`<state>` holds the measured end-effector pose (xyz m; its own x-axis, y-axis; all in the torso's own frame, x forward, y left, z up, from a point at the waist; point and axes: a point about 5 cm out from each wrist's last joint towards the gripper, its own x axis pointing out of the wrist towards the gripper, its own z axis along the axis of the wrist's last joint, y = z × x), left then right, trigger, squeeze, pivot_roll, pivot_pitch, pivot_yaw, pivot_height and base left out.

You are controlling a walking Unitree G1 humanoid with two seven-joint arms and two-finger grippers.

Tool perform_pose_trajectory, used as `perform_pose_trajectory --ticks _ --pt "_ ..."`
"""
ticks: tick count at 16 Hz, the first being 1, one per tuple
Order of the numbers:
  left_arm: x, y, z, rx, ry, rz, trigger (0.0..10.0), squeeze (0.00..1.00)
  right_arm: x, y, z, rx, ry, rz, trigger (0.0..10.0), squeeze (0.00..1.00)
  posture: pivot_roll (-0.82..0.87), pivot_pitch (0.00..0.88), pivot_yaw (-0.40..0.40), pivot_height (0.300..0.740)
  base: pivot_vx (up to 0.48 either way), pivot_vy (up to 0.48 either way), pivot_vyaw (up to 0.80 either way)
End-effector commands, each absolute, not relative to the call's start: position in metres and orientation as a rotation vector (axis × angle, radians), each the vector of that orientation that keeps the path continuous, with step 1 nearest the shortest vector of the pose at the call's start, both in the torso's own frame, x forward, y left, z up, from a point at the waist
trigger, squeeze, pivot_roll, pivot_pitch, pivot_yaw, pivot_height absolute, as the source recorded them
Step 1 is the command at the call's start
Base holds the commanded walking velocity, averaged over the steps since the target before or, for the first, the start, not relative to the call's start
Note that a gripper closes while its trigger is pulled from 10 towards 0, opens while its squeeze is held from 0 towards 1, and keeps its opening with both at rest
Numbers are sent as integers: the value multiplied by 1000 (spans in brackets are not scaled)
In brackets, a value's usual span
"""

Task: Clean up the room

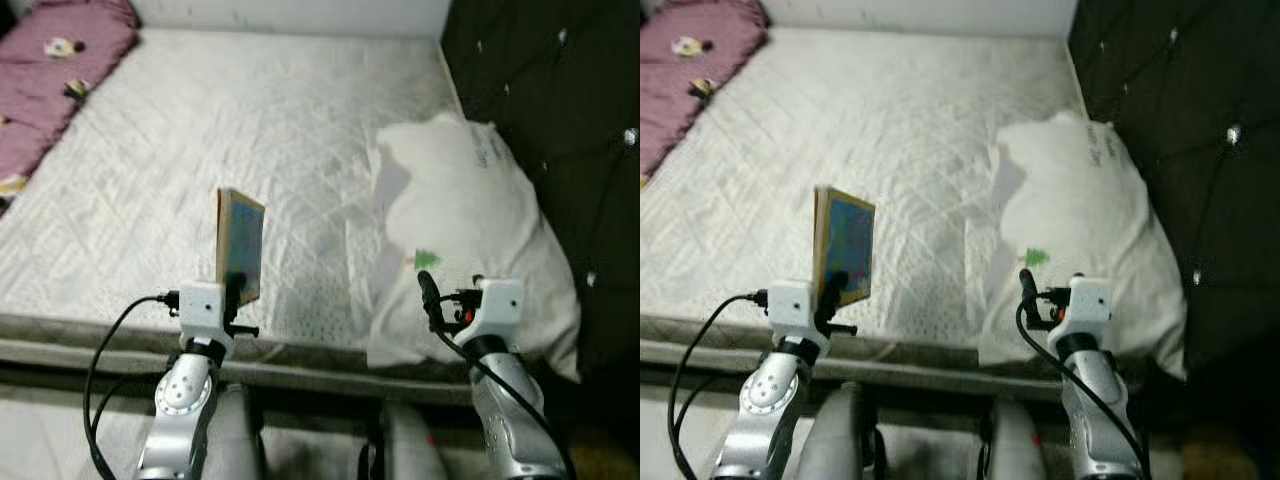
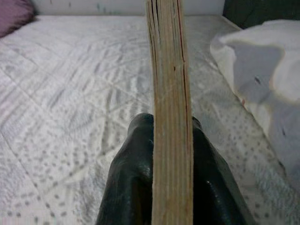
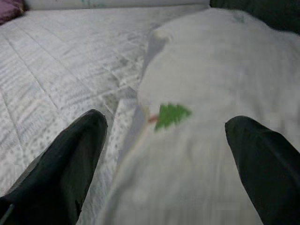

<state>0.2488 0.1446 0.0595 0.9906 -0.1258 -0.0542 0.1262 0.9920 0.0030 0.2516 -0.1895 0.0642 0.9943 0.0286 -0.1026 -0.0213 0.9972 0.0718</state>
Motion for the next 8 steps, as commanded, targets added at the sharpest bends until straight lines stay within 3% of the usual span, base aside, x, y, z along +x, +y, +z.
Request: perform_pose_trajectory --ticks 1,8 --pt "250 145 65 14 25 -128 10000 0 250 -190 66 70 101 27 10000 0 -65 103 4 613 0 0 0" --pt "248 158 66 -50 31 -102 10000 0 230 -197 62 49 146 32 10000 0 -80 169 -30 613 0 0 0"
